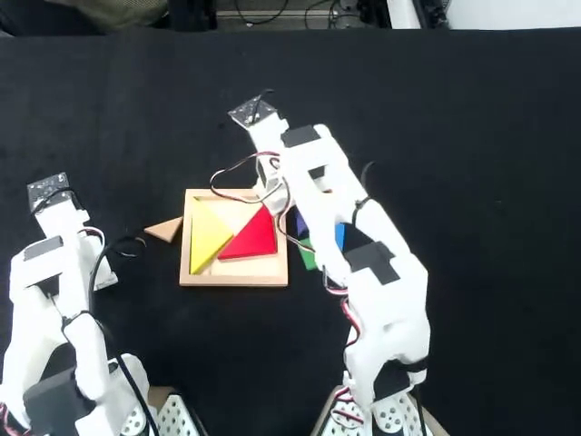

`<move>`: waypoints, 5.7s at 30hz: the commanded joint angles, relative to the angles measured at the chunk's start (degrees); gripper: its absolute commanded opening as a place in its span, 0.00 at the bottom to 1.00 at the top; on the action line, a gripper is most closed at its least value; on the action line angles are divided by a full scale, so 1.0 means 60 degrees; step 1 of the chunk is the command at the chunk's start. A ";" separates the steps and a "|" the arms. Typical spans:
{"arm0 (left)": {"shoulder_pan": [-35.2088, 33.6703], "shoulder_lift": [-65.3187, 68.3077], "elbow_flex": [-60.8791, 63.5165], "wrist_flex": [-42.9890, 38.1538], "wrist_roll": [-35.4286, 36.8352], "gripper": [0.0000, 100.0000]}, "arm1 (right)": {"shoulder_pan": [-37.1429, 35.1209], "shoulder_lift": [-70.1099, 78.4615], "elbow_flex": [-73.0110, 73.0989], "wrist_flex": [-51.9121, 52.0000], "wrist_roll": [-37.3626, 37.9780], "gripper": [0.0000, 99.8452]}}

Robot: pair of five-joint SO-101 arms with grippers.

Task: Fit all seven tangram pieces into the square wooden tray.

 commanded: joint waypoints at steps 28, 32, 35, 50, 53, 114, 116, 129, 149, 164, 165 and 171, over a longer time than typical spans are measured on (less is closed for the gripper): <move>0.0125 -0.0205 -0.0037 -0.0073 0.0015 0.03 | -0.1963 -0.1502 -0.1502 0.3355 0.2256 0.02; 0.0125 -0.0205 -0.0037 -0.0073 0.0015 0.03 | -0.2022 -0.2103 -0.1487 0.5011 0.4586 0.16; 0.0125 -0.0205 -0.0037 -0.0059 0.0015 0.03 | -0.2022 -0.2264 -0.1062 0.4923 0.5465 0.27; 0.0139 -0.0205 -0.0037 -0.0073 0.0015 0.03 | -0.2286 -0.2073 0.2278 0.1143 0.6183 0.28; 0.0139 -0.0205 -0.0037 -0.0073 0.0015 0.03 | -0.2198 -0.2044 0.2381 0.0791 0.6183 0.28; 0.0139 -0.0205 -0.0037 -0.0073 0.0015 0.03 | -0.2593 0.1604 -0.2264 0.3487 -0.0337 0.20; 0.0139 -0.0205 -0.0037 -0.0073 0.0015 0.03 | -0.2579 0.1560 -0.2264 0.3722 -0.0161 0.25; 0.0139 -0.0205 -0.0037 -0.0073 0.0015 0.03 | -0.2916 0.1282 -0.1575 0.4117 0.0659 0.26; 0.0139 -0.0205 -0.0037 -0.0059 0.0015 0.03 | -0.2886 0.1238 -0.0799 0.3150 0.1231 0.02; 0.0139 -0.0205 -0.0037 -0.0059 0.0015 0.03 | -0.2901 -0.0520 -0.1619 0.3971 0.1260 0.01; 0.0139 -0.0205 -0.0037 -0.0059 0.0015 0.03 | -0.2901 -0.0579 -0.1516 0.4015 0.1260 0.01; 0.0139 -0.0205 -0.0037 -0.0059 0.0015 0.03 | -0.3209 -0.0945 0.0139 0.3223 0.1333 0.01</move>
